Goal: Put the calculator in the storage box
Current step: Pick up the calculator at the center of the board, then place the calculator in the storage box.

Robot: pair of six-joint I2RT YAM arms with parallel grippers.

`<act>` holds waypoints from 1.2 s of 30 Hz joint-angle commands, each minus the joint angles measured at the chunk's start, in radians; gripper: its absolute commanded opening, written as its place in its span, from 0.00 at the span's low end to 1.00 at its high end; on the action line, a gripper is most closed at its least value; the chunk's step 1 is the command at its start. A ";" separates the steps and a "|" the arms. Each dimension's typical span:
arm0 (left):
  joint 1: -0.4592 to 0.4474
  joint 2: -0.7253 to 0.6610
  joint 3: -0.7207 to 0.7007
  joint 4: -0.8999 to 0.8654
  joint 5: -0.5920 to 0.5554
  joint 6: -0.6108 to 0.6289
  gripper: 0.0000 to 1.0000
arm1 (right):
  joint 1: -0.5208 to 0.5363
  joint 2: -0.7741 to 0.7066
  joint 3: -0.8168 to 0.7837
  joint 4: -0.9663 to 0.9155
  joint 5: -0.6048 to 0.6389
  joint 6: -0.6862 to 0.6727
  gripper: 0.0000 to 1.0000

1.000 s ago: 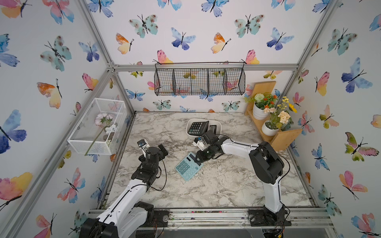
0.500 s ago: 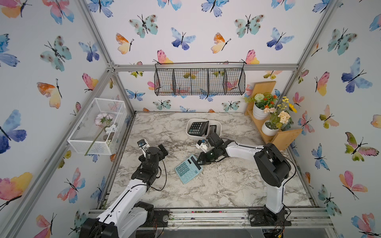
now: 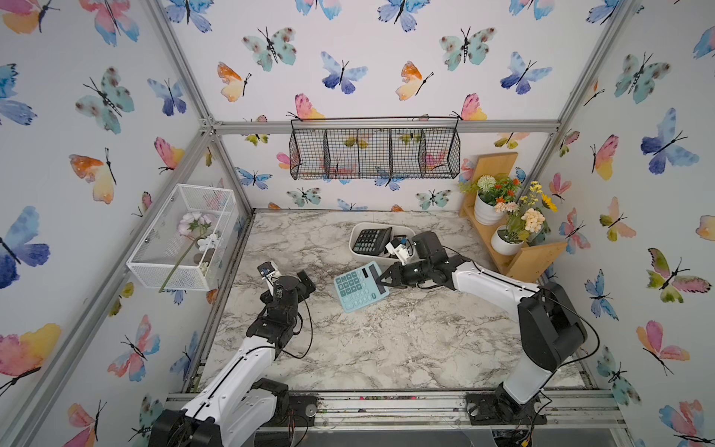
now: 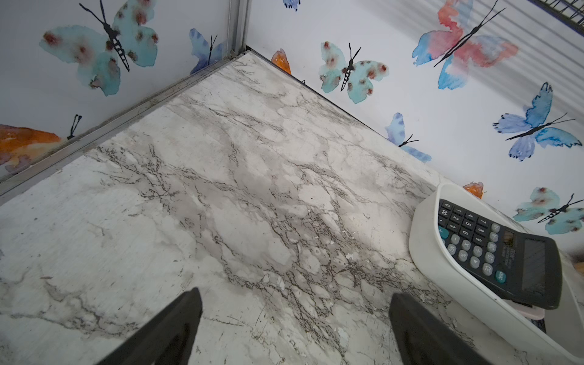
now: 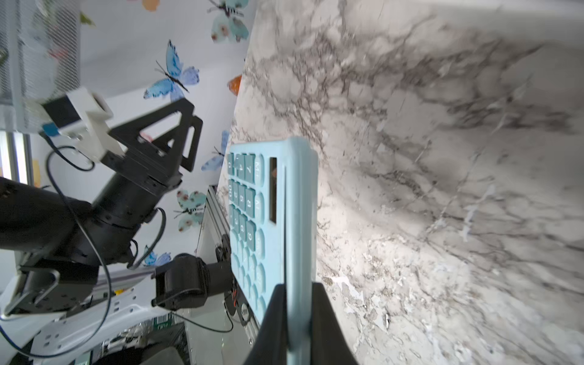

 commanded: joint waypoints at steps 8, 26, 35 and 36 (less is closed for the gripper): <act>-0.004 -0.004 0.001 -0.007 -0.020 0.005 0.99 | -0.114 -0.001 0.165 -0.001 0.349 0.089 0.06; -0.004 -0.010 0.011 -0.014 -0.023 0.011 0.99 | -0.195 0.142 0.324 -0.008 0.410 0.225 0.07; -0.004 -0.009 0.005 -0.008 -0.023 0.007 0.99 | -0.122 0.290 0.574 -0.138 0.498 0.220 0.07; -0.004 -0.011 0.004 -0.009 -0.024 0.007 0.99 | -0.111 0.313 0.613 -0.159 0.504 0.218 0.07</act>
